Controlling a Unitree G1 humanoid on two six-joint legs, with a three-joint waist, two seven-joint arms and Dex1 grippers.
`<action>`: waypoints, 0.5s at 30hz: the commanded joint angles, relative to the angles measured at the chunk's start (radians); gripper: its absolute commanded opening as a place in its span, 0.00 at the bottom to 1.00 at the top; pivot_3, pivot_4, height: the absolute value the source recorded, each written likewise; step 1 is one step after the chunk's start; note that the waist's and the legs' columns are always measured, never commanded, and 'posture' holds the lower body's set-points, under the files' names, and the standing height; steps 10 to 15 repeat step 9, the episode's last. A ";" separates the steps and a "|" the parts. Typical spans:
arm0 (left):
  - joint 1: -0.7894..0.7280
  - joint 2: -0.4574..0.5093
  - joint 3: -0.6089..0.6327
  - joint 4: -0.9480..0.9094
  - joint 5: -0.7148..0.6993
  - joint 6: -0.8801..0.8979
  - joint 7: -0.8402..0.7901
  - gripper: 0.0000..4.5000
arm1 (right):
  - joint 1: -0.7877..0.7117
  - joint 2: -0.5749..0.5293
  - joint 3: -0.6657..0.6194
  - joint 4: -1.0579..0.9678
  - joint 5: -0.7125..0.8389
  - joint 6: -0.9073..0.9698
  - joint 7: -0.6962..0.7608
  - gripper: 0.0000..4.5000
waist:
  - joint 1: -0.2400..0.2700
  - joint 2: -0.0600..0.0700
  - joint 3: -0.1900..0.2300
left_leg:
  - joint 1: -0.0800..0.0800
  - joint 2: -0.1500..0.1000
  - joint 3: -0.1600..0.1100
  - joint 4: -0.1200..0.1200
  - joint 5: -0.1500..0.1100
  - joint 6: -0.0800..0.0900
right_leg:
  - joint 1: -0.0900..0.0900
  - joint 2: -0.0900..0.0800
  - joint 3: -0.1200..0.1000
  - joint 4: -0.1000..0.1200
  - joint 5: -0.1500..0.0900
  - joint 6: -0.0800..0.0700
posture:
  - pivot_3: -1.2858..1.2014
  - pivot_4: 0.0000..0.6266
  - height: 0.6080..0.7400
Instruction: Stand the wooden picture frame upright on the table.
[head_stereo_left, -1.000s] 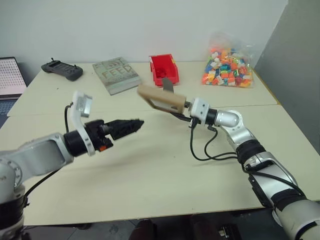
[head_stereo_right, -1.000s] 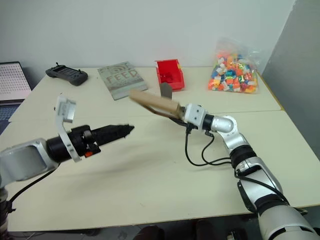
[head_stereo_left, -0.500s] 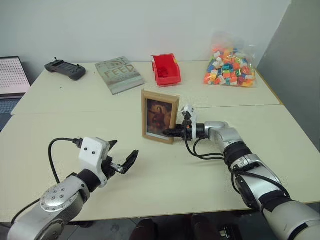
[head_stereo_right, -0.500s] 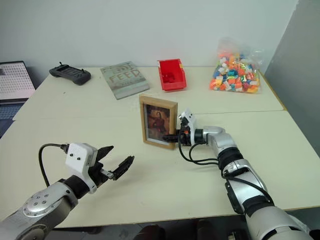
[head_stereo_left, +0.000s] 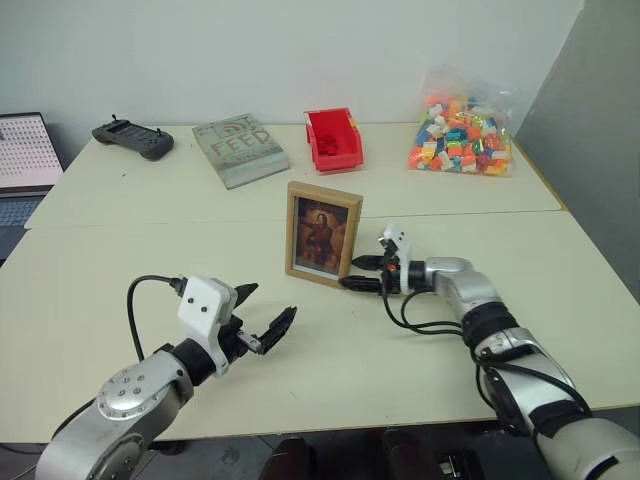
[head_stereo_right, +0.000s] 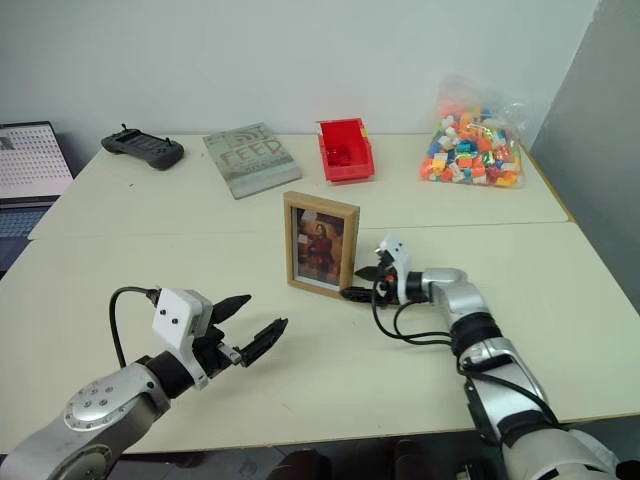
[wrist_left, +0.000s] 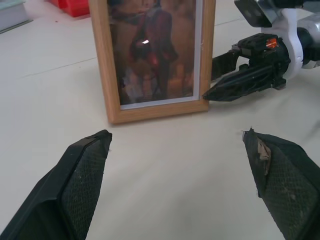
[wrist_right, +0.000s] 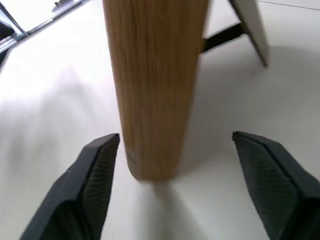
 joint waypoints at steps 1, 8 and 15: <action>-0.101 0.102 0.149 0.098 -0.141 0.103 -0.095 1.00 | 0.102 -0.142 -0.026 -0.337 -0.040 0.093 -0.050 0.99 | 0.003 0.000 0.000 | 0.000 0.000 -0.001 0.000 0.000 0.000 | 0.000 0.000 -0.001 0.000 0.000 0.000 | 0.52 0.24 1.00; -0.283 0.309 0.231 0.435 -0.170 0.200 -0.330 1.00 | 0.134 -0.322 -0.136 -0.910 0.234 0.583 -0.038 0.99 | -0.016 0.002 0.002 | 0.001 0.001 -0.003 -0.002 0.000 0.000 | 0.000 0.002 -0.002 0.000 0.000 0.000 | 0.52 0.24 1.00; -0.297 0.320 0.227 0.454 -0.164 0.199 -0.354 1.00 | 0.125 -0.322 -0.147 -0.935 0.252 0.624 -0.062 0.99 | -0.016 0.002 0.002 | 0.002 0.001 -0.005 -0.002 0.000 0.000 | 0.000 0.004 0.000 0.000 0.000 0.000 | 0.52 0.24 1.00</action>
